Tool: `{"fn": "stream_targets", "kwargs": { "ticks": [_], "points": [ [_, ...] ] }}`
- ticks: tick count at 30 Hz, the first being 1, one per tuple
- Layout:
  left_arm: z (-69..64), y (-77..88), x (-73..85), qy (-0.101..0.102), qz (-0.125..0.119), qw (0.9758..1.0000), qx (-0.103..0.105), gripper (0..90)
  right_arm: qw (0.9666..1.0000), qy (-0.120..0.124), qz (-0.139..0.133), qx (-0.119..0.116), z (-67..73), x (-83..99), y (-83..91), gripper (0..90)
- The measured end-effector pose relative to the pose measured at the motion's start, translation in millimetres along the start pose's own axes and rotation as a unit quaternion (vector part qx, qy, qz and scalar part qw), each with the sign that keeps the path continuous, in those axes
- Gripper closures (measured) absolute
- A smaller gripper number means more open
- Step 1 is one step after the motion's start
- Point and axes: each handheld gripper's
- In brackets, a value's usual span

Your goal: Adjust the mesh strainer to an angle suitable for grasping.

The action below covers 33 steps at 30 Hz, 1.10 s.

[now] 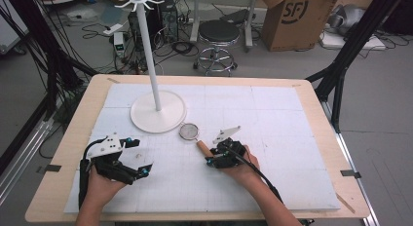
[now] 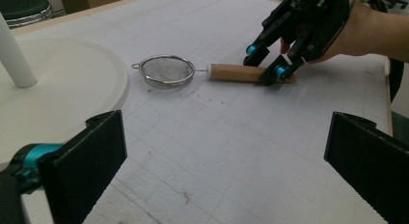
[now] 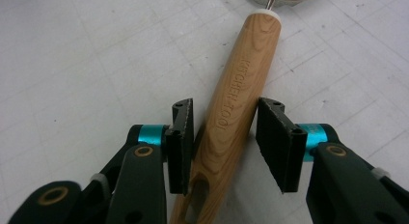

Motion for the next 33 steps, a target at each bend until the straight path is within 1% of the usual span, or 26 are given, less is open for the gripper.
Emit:
{"fn": "stream_targets", "kwargs": {
  "ticks": [4,6,8,10,13,14,18,21,22,23,24,25,26,27,28,29,30,31,32,33],
  "points": [
    [0.8,0.0,0.5,0.001,-0.001,1.0,-0.001,1.8,0.9998,0.01,0.0,0.019,6.4,0.3,-1.3,57.9],
    [0.5,-0.2,0.3,0.001,-0.001,1.0,-0.001,1.8,0.9996,0.014,0.002,0.023,7.1,0.3,-1.6,57.7],
    [0.1,-0.3,-0.2,0.0,-0.001,1.0,0.0,1.8,0.9996,0.012,0.003,0.025,7.7,0.3,-1.7,58.1],
    [-0.1,-0.2,-0.4,0.0,0.0,1.0,0.0,1.8,0.9995,0.013,0.003,0.027,7.9,0.2,-1.4,60.7],
    [-0.2,-0.2,-0.1,0.0,0.0,1.0,0.0,1.8,0.9998,0.014,0.004,0.011,6.3,0.2,-0.4,69.5],
    [-0.1,-0.1,0.0,0.0,0.0,1.0,0.0,1.8,0.9998,0.02,0.005,0.007,6.5,-0.1,0.2,69.7],
    [0.8,0.9,0.7,0.002,-0.002,1.0,-0.001,1.8,0.9996,0.025,0.01,-0.006,6.0,0.4,1.2,70.1],
    [1.3,1.7,0.5,0.001,-0.002,1.0,-0.002,1.8,0.9994,0.024,0.012,-0.024,5.2,1.1,1.9,70.1],
    [1.2,1.7,0.3,0.002,-0.003,1.0,-0.002,1.8,0.9991,0.031,0.011,-0.028,5.9,1.4,1.8,70.1],
    [1.1,1.6,0.2,0.002,-0.003,1.0,-0.002,1.8,0.9987,0.034,0.014,-0.035,7.2,1.3,1.8,70.2],
    [1.0,1.4,0.1,0.002,-0.003,1.0,-0.001,1.8,0.9975,0.047,0.014,-0.051,10.9,0.9,0.3,70.1],
    [1.0,1.2,-0.1,0.001,-0.002,1.0,-0.001,1.8,0.9967,0.056,0.015,-0.058,13.7,0.4,-0.6,70.1],
    [0.6,0.9,-0.3,0.001,-0.002,1.0,-0.001,1.8,0.9967,0.056,0.015,-0.058,13.7,0.4,-0.6,70.1],
    [0.2,0.4,-0.5,-0.001,-0.001,1.0,0.0,1.8,0.9938,0.07,0.014,-0.085,19.1,-0.2,-3.0,70.1],
    [0.2,0.4,-0.5,-0.001,-0.001,1.0,0.0,1.8,0.9938,0.07,0.014,-0.085,19.1,-0.2,-3.0,70.1],
    [0.0,0.3,-0.6,0.0,-0.001,1.0,0.0,1.8,0.9914,0.093,0.016,-0.091,26.7,-1.4,-5.1,70.1],
    [-0.1,0.1,-0.6,0.0,-0.001,1.0,0.0,1.8,0.9905,0.097,0.015,-0.097,28.3,-2.0,-5.6,70.1],
    [-0.1,-0.1,-0.7,-0.001,0.0,1.0,0.001,1.8,0.9882,0.093,0.016,-0.12,30.5,-2.7,-7.0,70.1],
    [-0.3,-0.4,-0.7,-0.001,-0.001,1.0,0.001,1.8,0.9882,0.093,0.016,-0.12,30.5,-2.7,-7.0,70.1],
    [-0.4,-0.6,-0.8,-0.001,0.001,1.0,0.001,1.8,0.9862,0.106,0.019,-0.126,36.1,-3.6,-9.6,70.0]
  ]
}}
Point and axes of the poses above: each handheld gripper's, and its own axes: y roughly backward along the jaws, x roughly out of its underside, z roughly to its left, and after that the axes turned 4 degrees about -y, right-handed
